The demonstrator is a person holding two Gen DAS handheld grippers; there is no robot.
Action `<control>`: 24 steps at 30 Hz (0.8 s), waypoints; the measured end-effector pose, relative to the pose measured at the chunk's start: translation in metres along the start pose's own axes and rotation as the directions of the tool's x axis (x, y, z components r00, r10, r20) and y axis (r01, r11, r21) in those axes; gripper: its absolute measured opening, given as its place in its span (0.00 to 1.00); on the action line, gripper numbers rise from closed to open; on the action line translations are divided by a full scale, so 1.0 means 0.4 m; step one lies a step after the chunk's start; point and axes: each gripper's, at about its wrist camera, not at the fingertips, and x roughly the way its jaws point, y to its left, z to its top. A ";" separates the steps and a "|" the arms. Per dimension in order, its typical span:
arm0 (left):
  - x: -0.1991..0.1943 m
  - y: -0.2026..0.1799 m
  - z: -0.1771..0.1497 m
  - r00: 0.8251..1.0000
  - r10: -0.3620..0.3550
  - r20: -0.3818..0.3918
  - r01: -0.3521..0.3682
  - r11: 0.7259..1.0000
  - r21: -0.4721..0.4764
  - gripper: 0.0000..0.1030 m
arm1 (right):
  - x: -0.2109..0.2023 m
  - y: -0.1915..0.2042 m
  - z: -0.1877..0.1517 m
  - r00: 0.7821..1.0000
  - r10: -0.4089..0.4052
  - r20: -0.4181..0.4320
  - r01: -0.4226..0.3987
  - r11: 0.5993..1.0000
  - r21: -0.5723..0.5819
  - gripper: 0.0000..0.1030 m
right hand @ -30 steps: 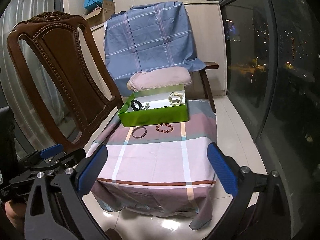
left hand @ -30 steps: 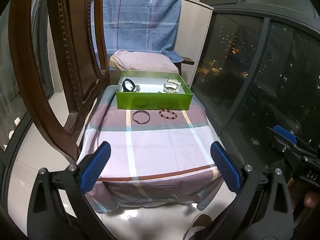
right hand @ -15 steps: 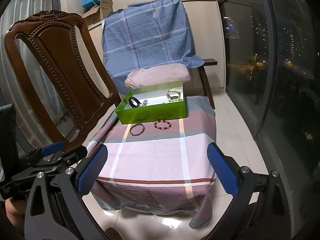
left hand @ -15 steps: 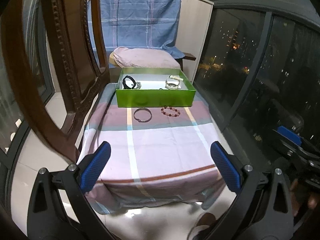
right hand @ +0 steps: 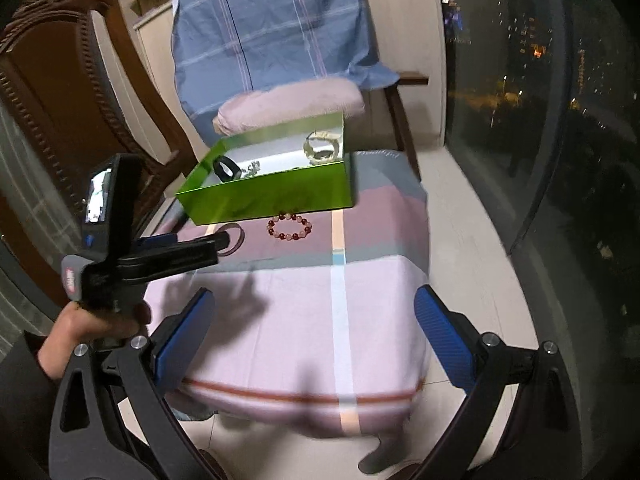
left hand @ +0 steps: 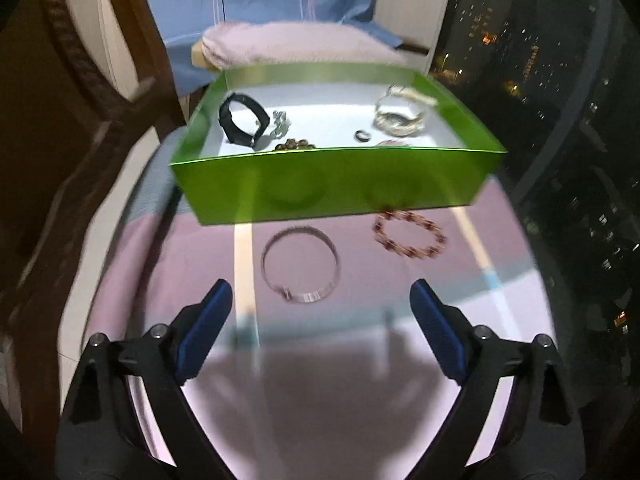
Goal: Organize jewelry
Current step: 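Grasp the silver bangle with left gripper while right gripper grasps the red bead bracelet, then lift the silver bangle with left gripper while right gripper lifts the red bead bracelet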
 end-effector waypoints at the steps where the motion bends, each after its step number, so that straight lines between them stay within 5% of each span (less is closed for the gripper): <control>1: 0.036 0.008 0.013 1.000 0.006 -0.027 -0.006 1.000 -0.008 0.82 | 0.019 0.000 0.008 1.000 -0.010 -0.006 0.010 1.000 -0.007 0.94; 5: 0.113 0.031 0.028 0.995 -0.012 -0.103 0.008 0.999 -0.039 0.65 | 0.137 0.007 0.068 0.998 -0.046 -0.052 0.044 0.998 -0.036 0.85; 12: 0.113 0.031 0.003 0.998 -0.002 -0.067 0.002 1.000 -0.005 0.61 | 0.363 0.065 0.135 0.984 -0.094 -0.153 0.076 0.990 -0.123 0.57; 17: 0.091 0.059 -0.006 0.997 -0.051 -0.065 0.049 0.999 -0.023 0.56 | 0.485 0.086 0.145 0.965 -0.133 -0.224 0.101 0.984 -0.149 0.49; 22: 0.016 0.090 -0.008 0.996 -0.087 -0.013 0.086 0.995 -0.040 0.56 | 0.511 0.103 0.134 0.957 -0.153 -0.246 0.113 0.979 -0.169 0.20; 23: -0.003 0.091 -0.004 0.996 -0.086 0.004 0.086 0.996 -0.037 0.56 | 0.511 0.107 0.133 0.957 -0.148 -0.248 0.107 0.979 -0.171 0.07; 24: -0.040 0.092 0.001 0.996 -0.081 0.038 0.082 0.996 -0.033 0.56 | 0.509 0.113 0.132 0.956 -0.142 -0.257 0.099 0.980 -0.174 0.08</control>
